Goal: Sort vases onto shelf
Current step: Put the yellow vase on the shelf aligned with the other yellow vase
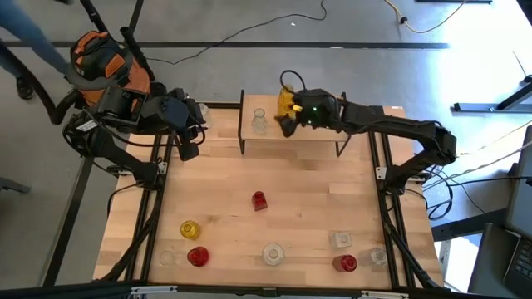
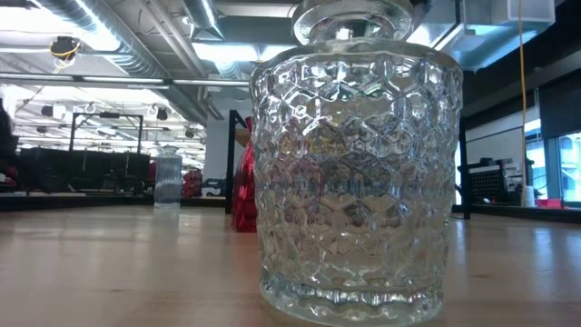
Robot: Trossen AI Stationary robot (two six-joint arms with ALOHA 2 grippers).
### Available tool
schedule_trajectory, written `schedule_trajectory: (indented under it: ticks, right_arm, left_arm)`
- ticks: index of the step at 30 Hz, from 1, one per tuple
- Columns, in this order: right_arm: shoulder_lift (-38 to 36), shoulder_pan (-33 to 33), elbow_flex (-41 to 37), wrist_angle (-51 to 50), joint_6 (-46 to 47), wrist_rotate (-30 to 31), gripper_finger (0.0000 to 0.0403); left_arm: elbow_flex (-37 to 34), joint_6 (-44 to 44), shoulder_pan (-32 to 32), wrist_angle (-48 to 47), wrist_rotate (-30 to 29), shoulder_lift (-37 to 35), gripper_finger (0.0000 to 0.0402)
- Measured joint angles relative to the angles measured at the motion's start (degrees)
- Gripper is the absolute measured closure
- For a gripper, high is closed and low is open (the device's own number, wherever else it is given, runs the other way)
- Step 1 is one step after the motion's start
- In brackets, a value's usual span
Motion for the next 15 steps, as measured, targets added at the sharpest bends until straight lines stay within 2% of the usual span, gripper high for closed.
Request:
schedule_trajectory:
  ticks: [2,4,6,10,12,15]
  right_arm:
    - [0.0,1.4,0.5,-1.7,2.0,-6.5,0.0111]
    - [0.0,4.1,0.5,-3.8,3.7,-7.8,0.0111]
    - [0.0,7.2,0.4,-7.2,3.9,-2.2,0.0111]
    - [0.7,12.3,-1.0,-9.4,6.9,17.1,0.0111]
    - [1.0,12.4,-1.2,-9.0,8.8,21.3,0.0112]
    - [2.0,10.8,-1.5,-9.7,12.8,21.4,0.0129]
  left_arm:
    - [0.0,0.2,0.0,0.0,0.0,0.0,0.0333]
    - [0.0,0.3,0.0,0.0,-0.3,0.0,0.0333]
    - [0.0,0.9,0.0,0.0,-0.6,0.0,0.0333]
    - [0.0,1.3,0.0,0.0,-0.6,0.0,0.0333]
    - [0.0,1.3,0.0,0.0,-0.6,0.0,0.0333]
    - [0.0,1.5,0.0,0.0,-0.5,0.0,0.0333]
